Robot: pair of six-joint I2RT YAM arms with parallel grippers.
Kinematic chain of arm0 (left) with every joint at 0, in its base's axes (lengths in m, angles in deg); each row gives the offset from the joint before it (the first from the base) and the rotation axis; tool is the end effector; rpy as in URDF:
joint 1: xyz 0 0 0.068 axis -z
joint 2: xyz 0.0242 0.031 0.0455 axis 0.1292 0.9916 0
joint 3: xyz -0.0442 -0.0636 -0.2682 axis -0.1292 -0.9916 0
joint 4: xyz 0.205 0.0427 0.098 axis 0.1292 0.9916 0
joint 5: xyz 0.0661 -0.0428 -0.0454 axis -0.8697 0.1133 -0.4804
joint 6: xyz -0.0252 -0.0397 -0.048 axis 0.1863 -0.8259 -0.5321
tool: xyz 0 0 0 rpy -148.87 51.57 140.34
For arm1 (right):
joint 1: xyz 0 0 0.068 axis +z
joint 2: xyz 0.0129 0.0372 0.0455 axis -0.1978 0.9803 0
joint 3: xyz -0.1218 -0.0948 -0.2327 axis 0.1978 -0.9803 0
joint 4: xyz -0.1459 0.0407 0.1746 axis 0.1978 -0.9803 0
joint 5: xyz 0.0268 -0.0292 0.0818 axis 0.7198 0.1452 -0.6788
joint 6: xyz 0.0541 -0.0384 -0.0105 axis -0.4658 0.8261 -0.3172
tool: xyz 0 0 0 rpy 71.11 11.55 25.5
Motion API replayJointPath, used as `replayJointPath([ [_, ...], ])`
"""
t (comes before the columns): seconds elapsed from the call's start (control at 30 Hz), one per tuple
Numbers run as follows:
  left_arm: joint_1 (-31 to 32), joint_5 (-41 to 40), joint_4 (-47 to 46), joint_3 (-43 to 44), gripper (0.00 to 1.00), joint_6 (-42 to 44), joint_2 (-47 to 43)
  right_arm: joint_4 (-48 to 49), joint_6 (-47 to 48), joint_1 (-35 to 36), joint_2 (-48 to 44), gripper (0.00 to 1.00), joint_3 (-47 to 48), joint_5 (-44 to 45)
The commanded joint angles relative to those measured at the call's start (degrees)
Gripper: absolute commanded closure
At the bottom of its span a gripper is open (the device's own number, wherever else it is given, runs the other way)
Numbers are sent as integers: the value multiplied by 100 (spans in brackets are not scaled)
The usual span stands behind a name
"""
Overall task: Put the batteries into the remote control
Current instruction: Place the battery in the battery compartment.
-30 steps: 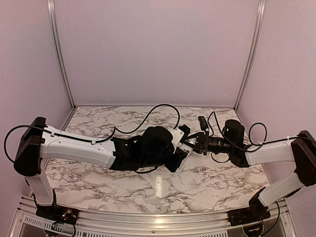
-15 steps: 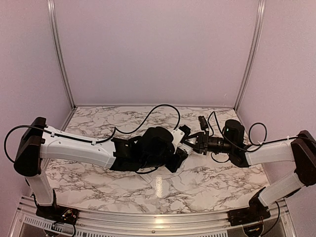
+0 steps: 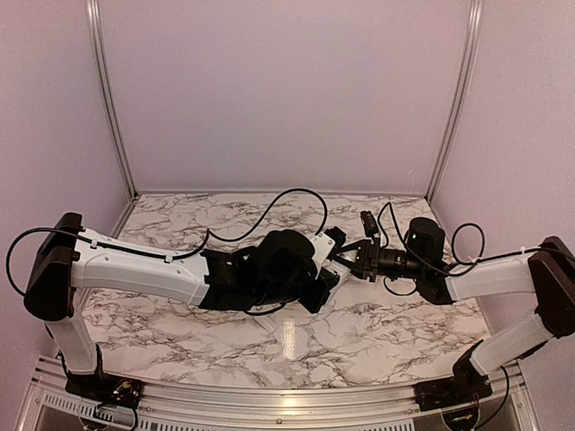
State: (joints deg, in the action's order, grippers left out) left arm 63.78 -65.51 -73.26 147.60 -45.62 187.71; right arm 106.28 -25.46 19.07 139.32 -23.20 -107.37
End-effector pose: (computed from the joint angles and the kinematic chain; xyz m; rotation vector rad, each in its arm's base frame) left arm 0.1457 -0.3909 0.2625 0.9114 1.9114 -0.6673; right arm 0.2108 0.1663 0.2363 -0.1548 2.0441 1.7113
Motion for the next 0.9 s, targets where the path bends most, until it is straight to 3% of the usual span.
replayJointPath([
  [0.0,-97,-102,199,-52,100,63,-194,361,-193,63,3,100,38,-189],
  [0.5,-97,-101,-2148,-1099,100,305,-614,996,-786,68,140,100,-113,-224],
  [0.87,-81,332,-2859,-1358,100,299,-548,1202,-975,63,176,100,-139,-164],
])
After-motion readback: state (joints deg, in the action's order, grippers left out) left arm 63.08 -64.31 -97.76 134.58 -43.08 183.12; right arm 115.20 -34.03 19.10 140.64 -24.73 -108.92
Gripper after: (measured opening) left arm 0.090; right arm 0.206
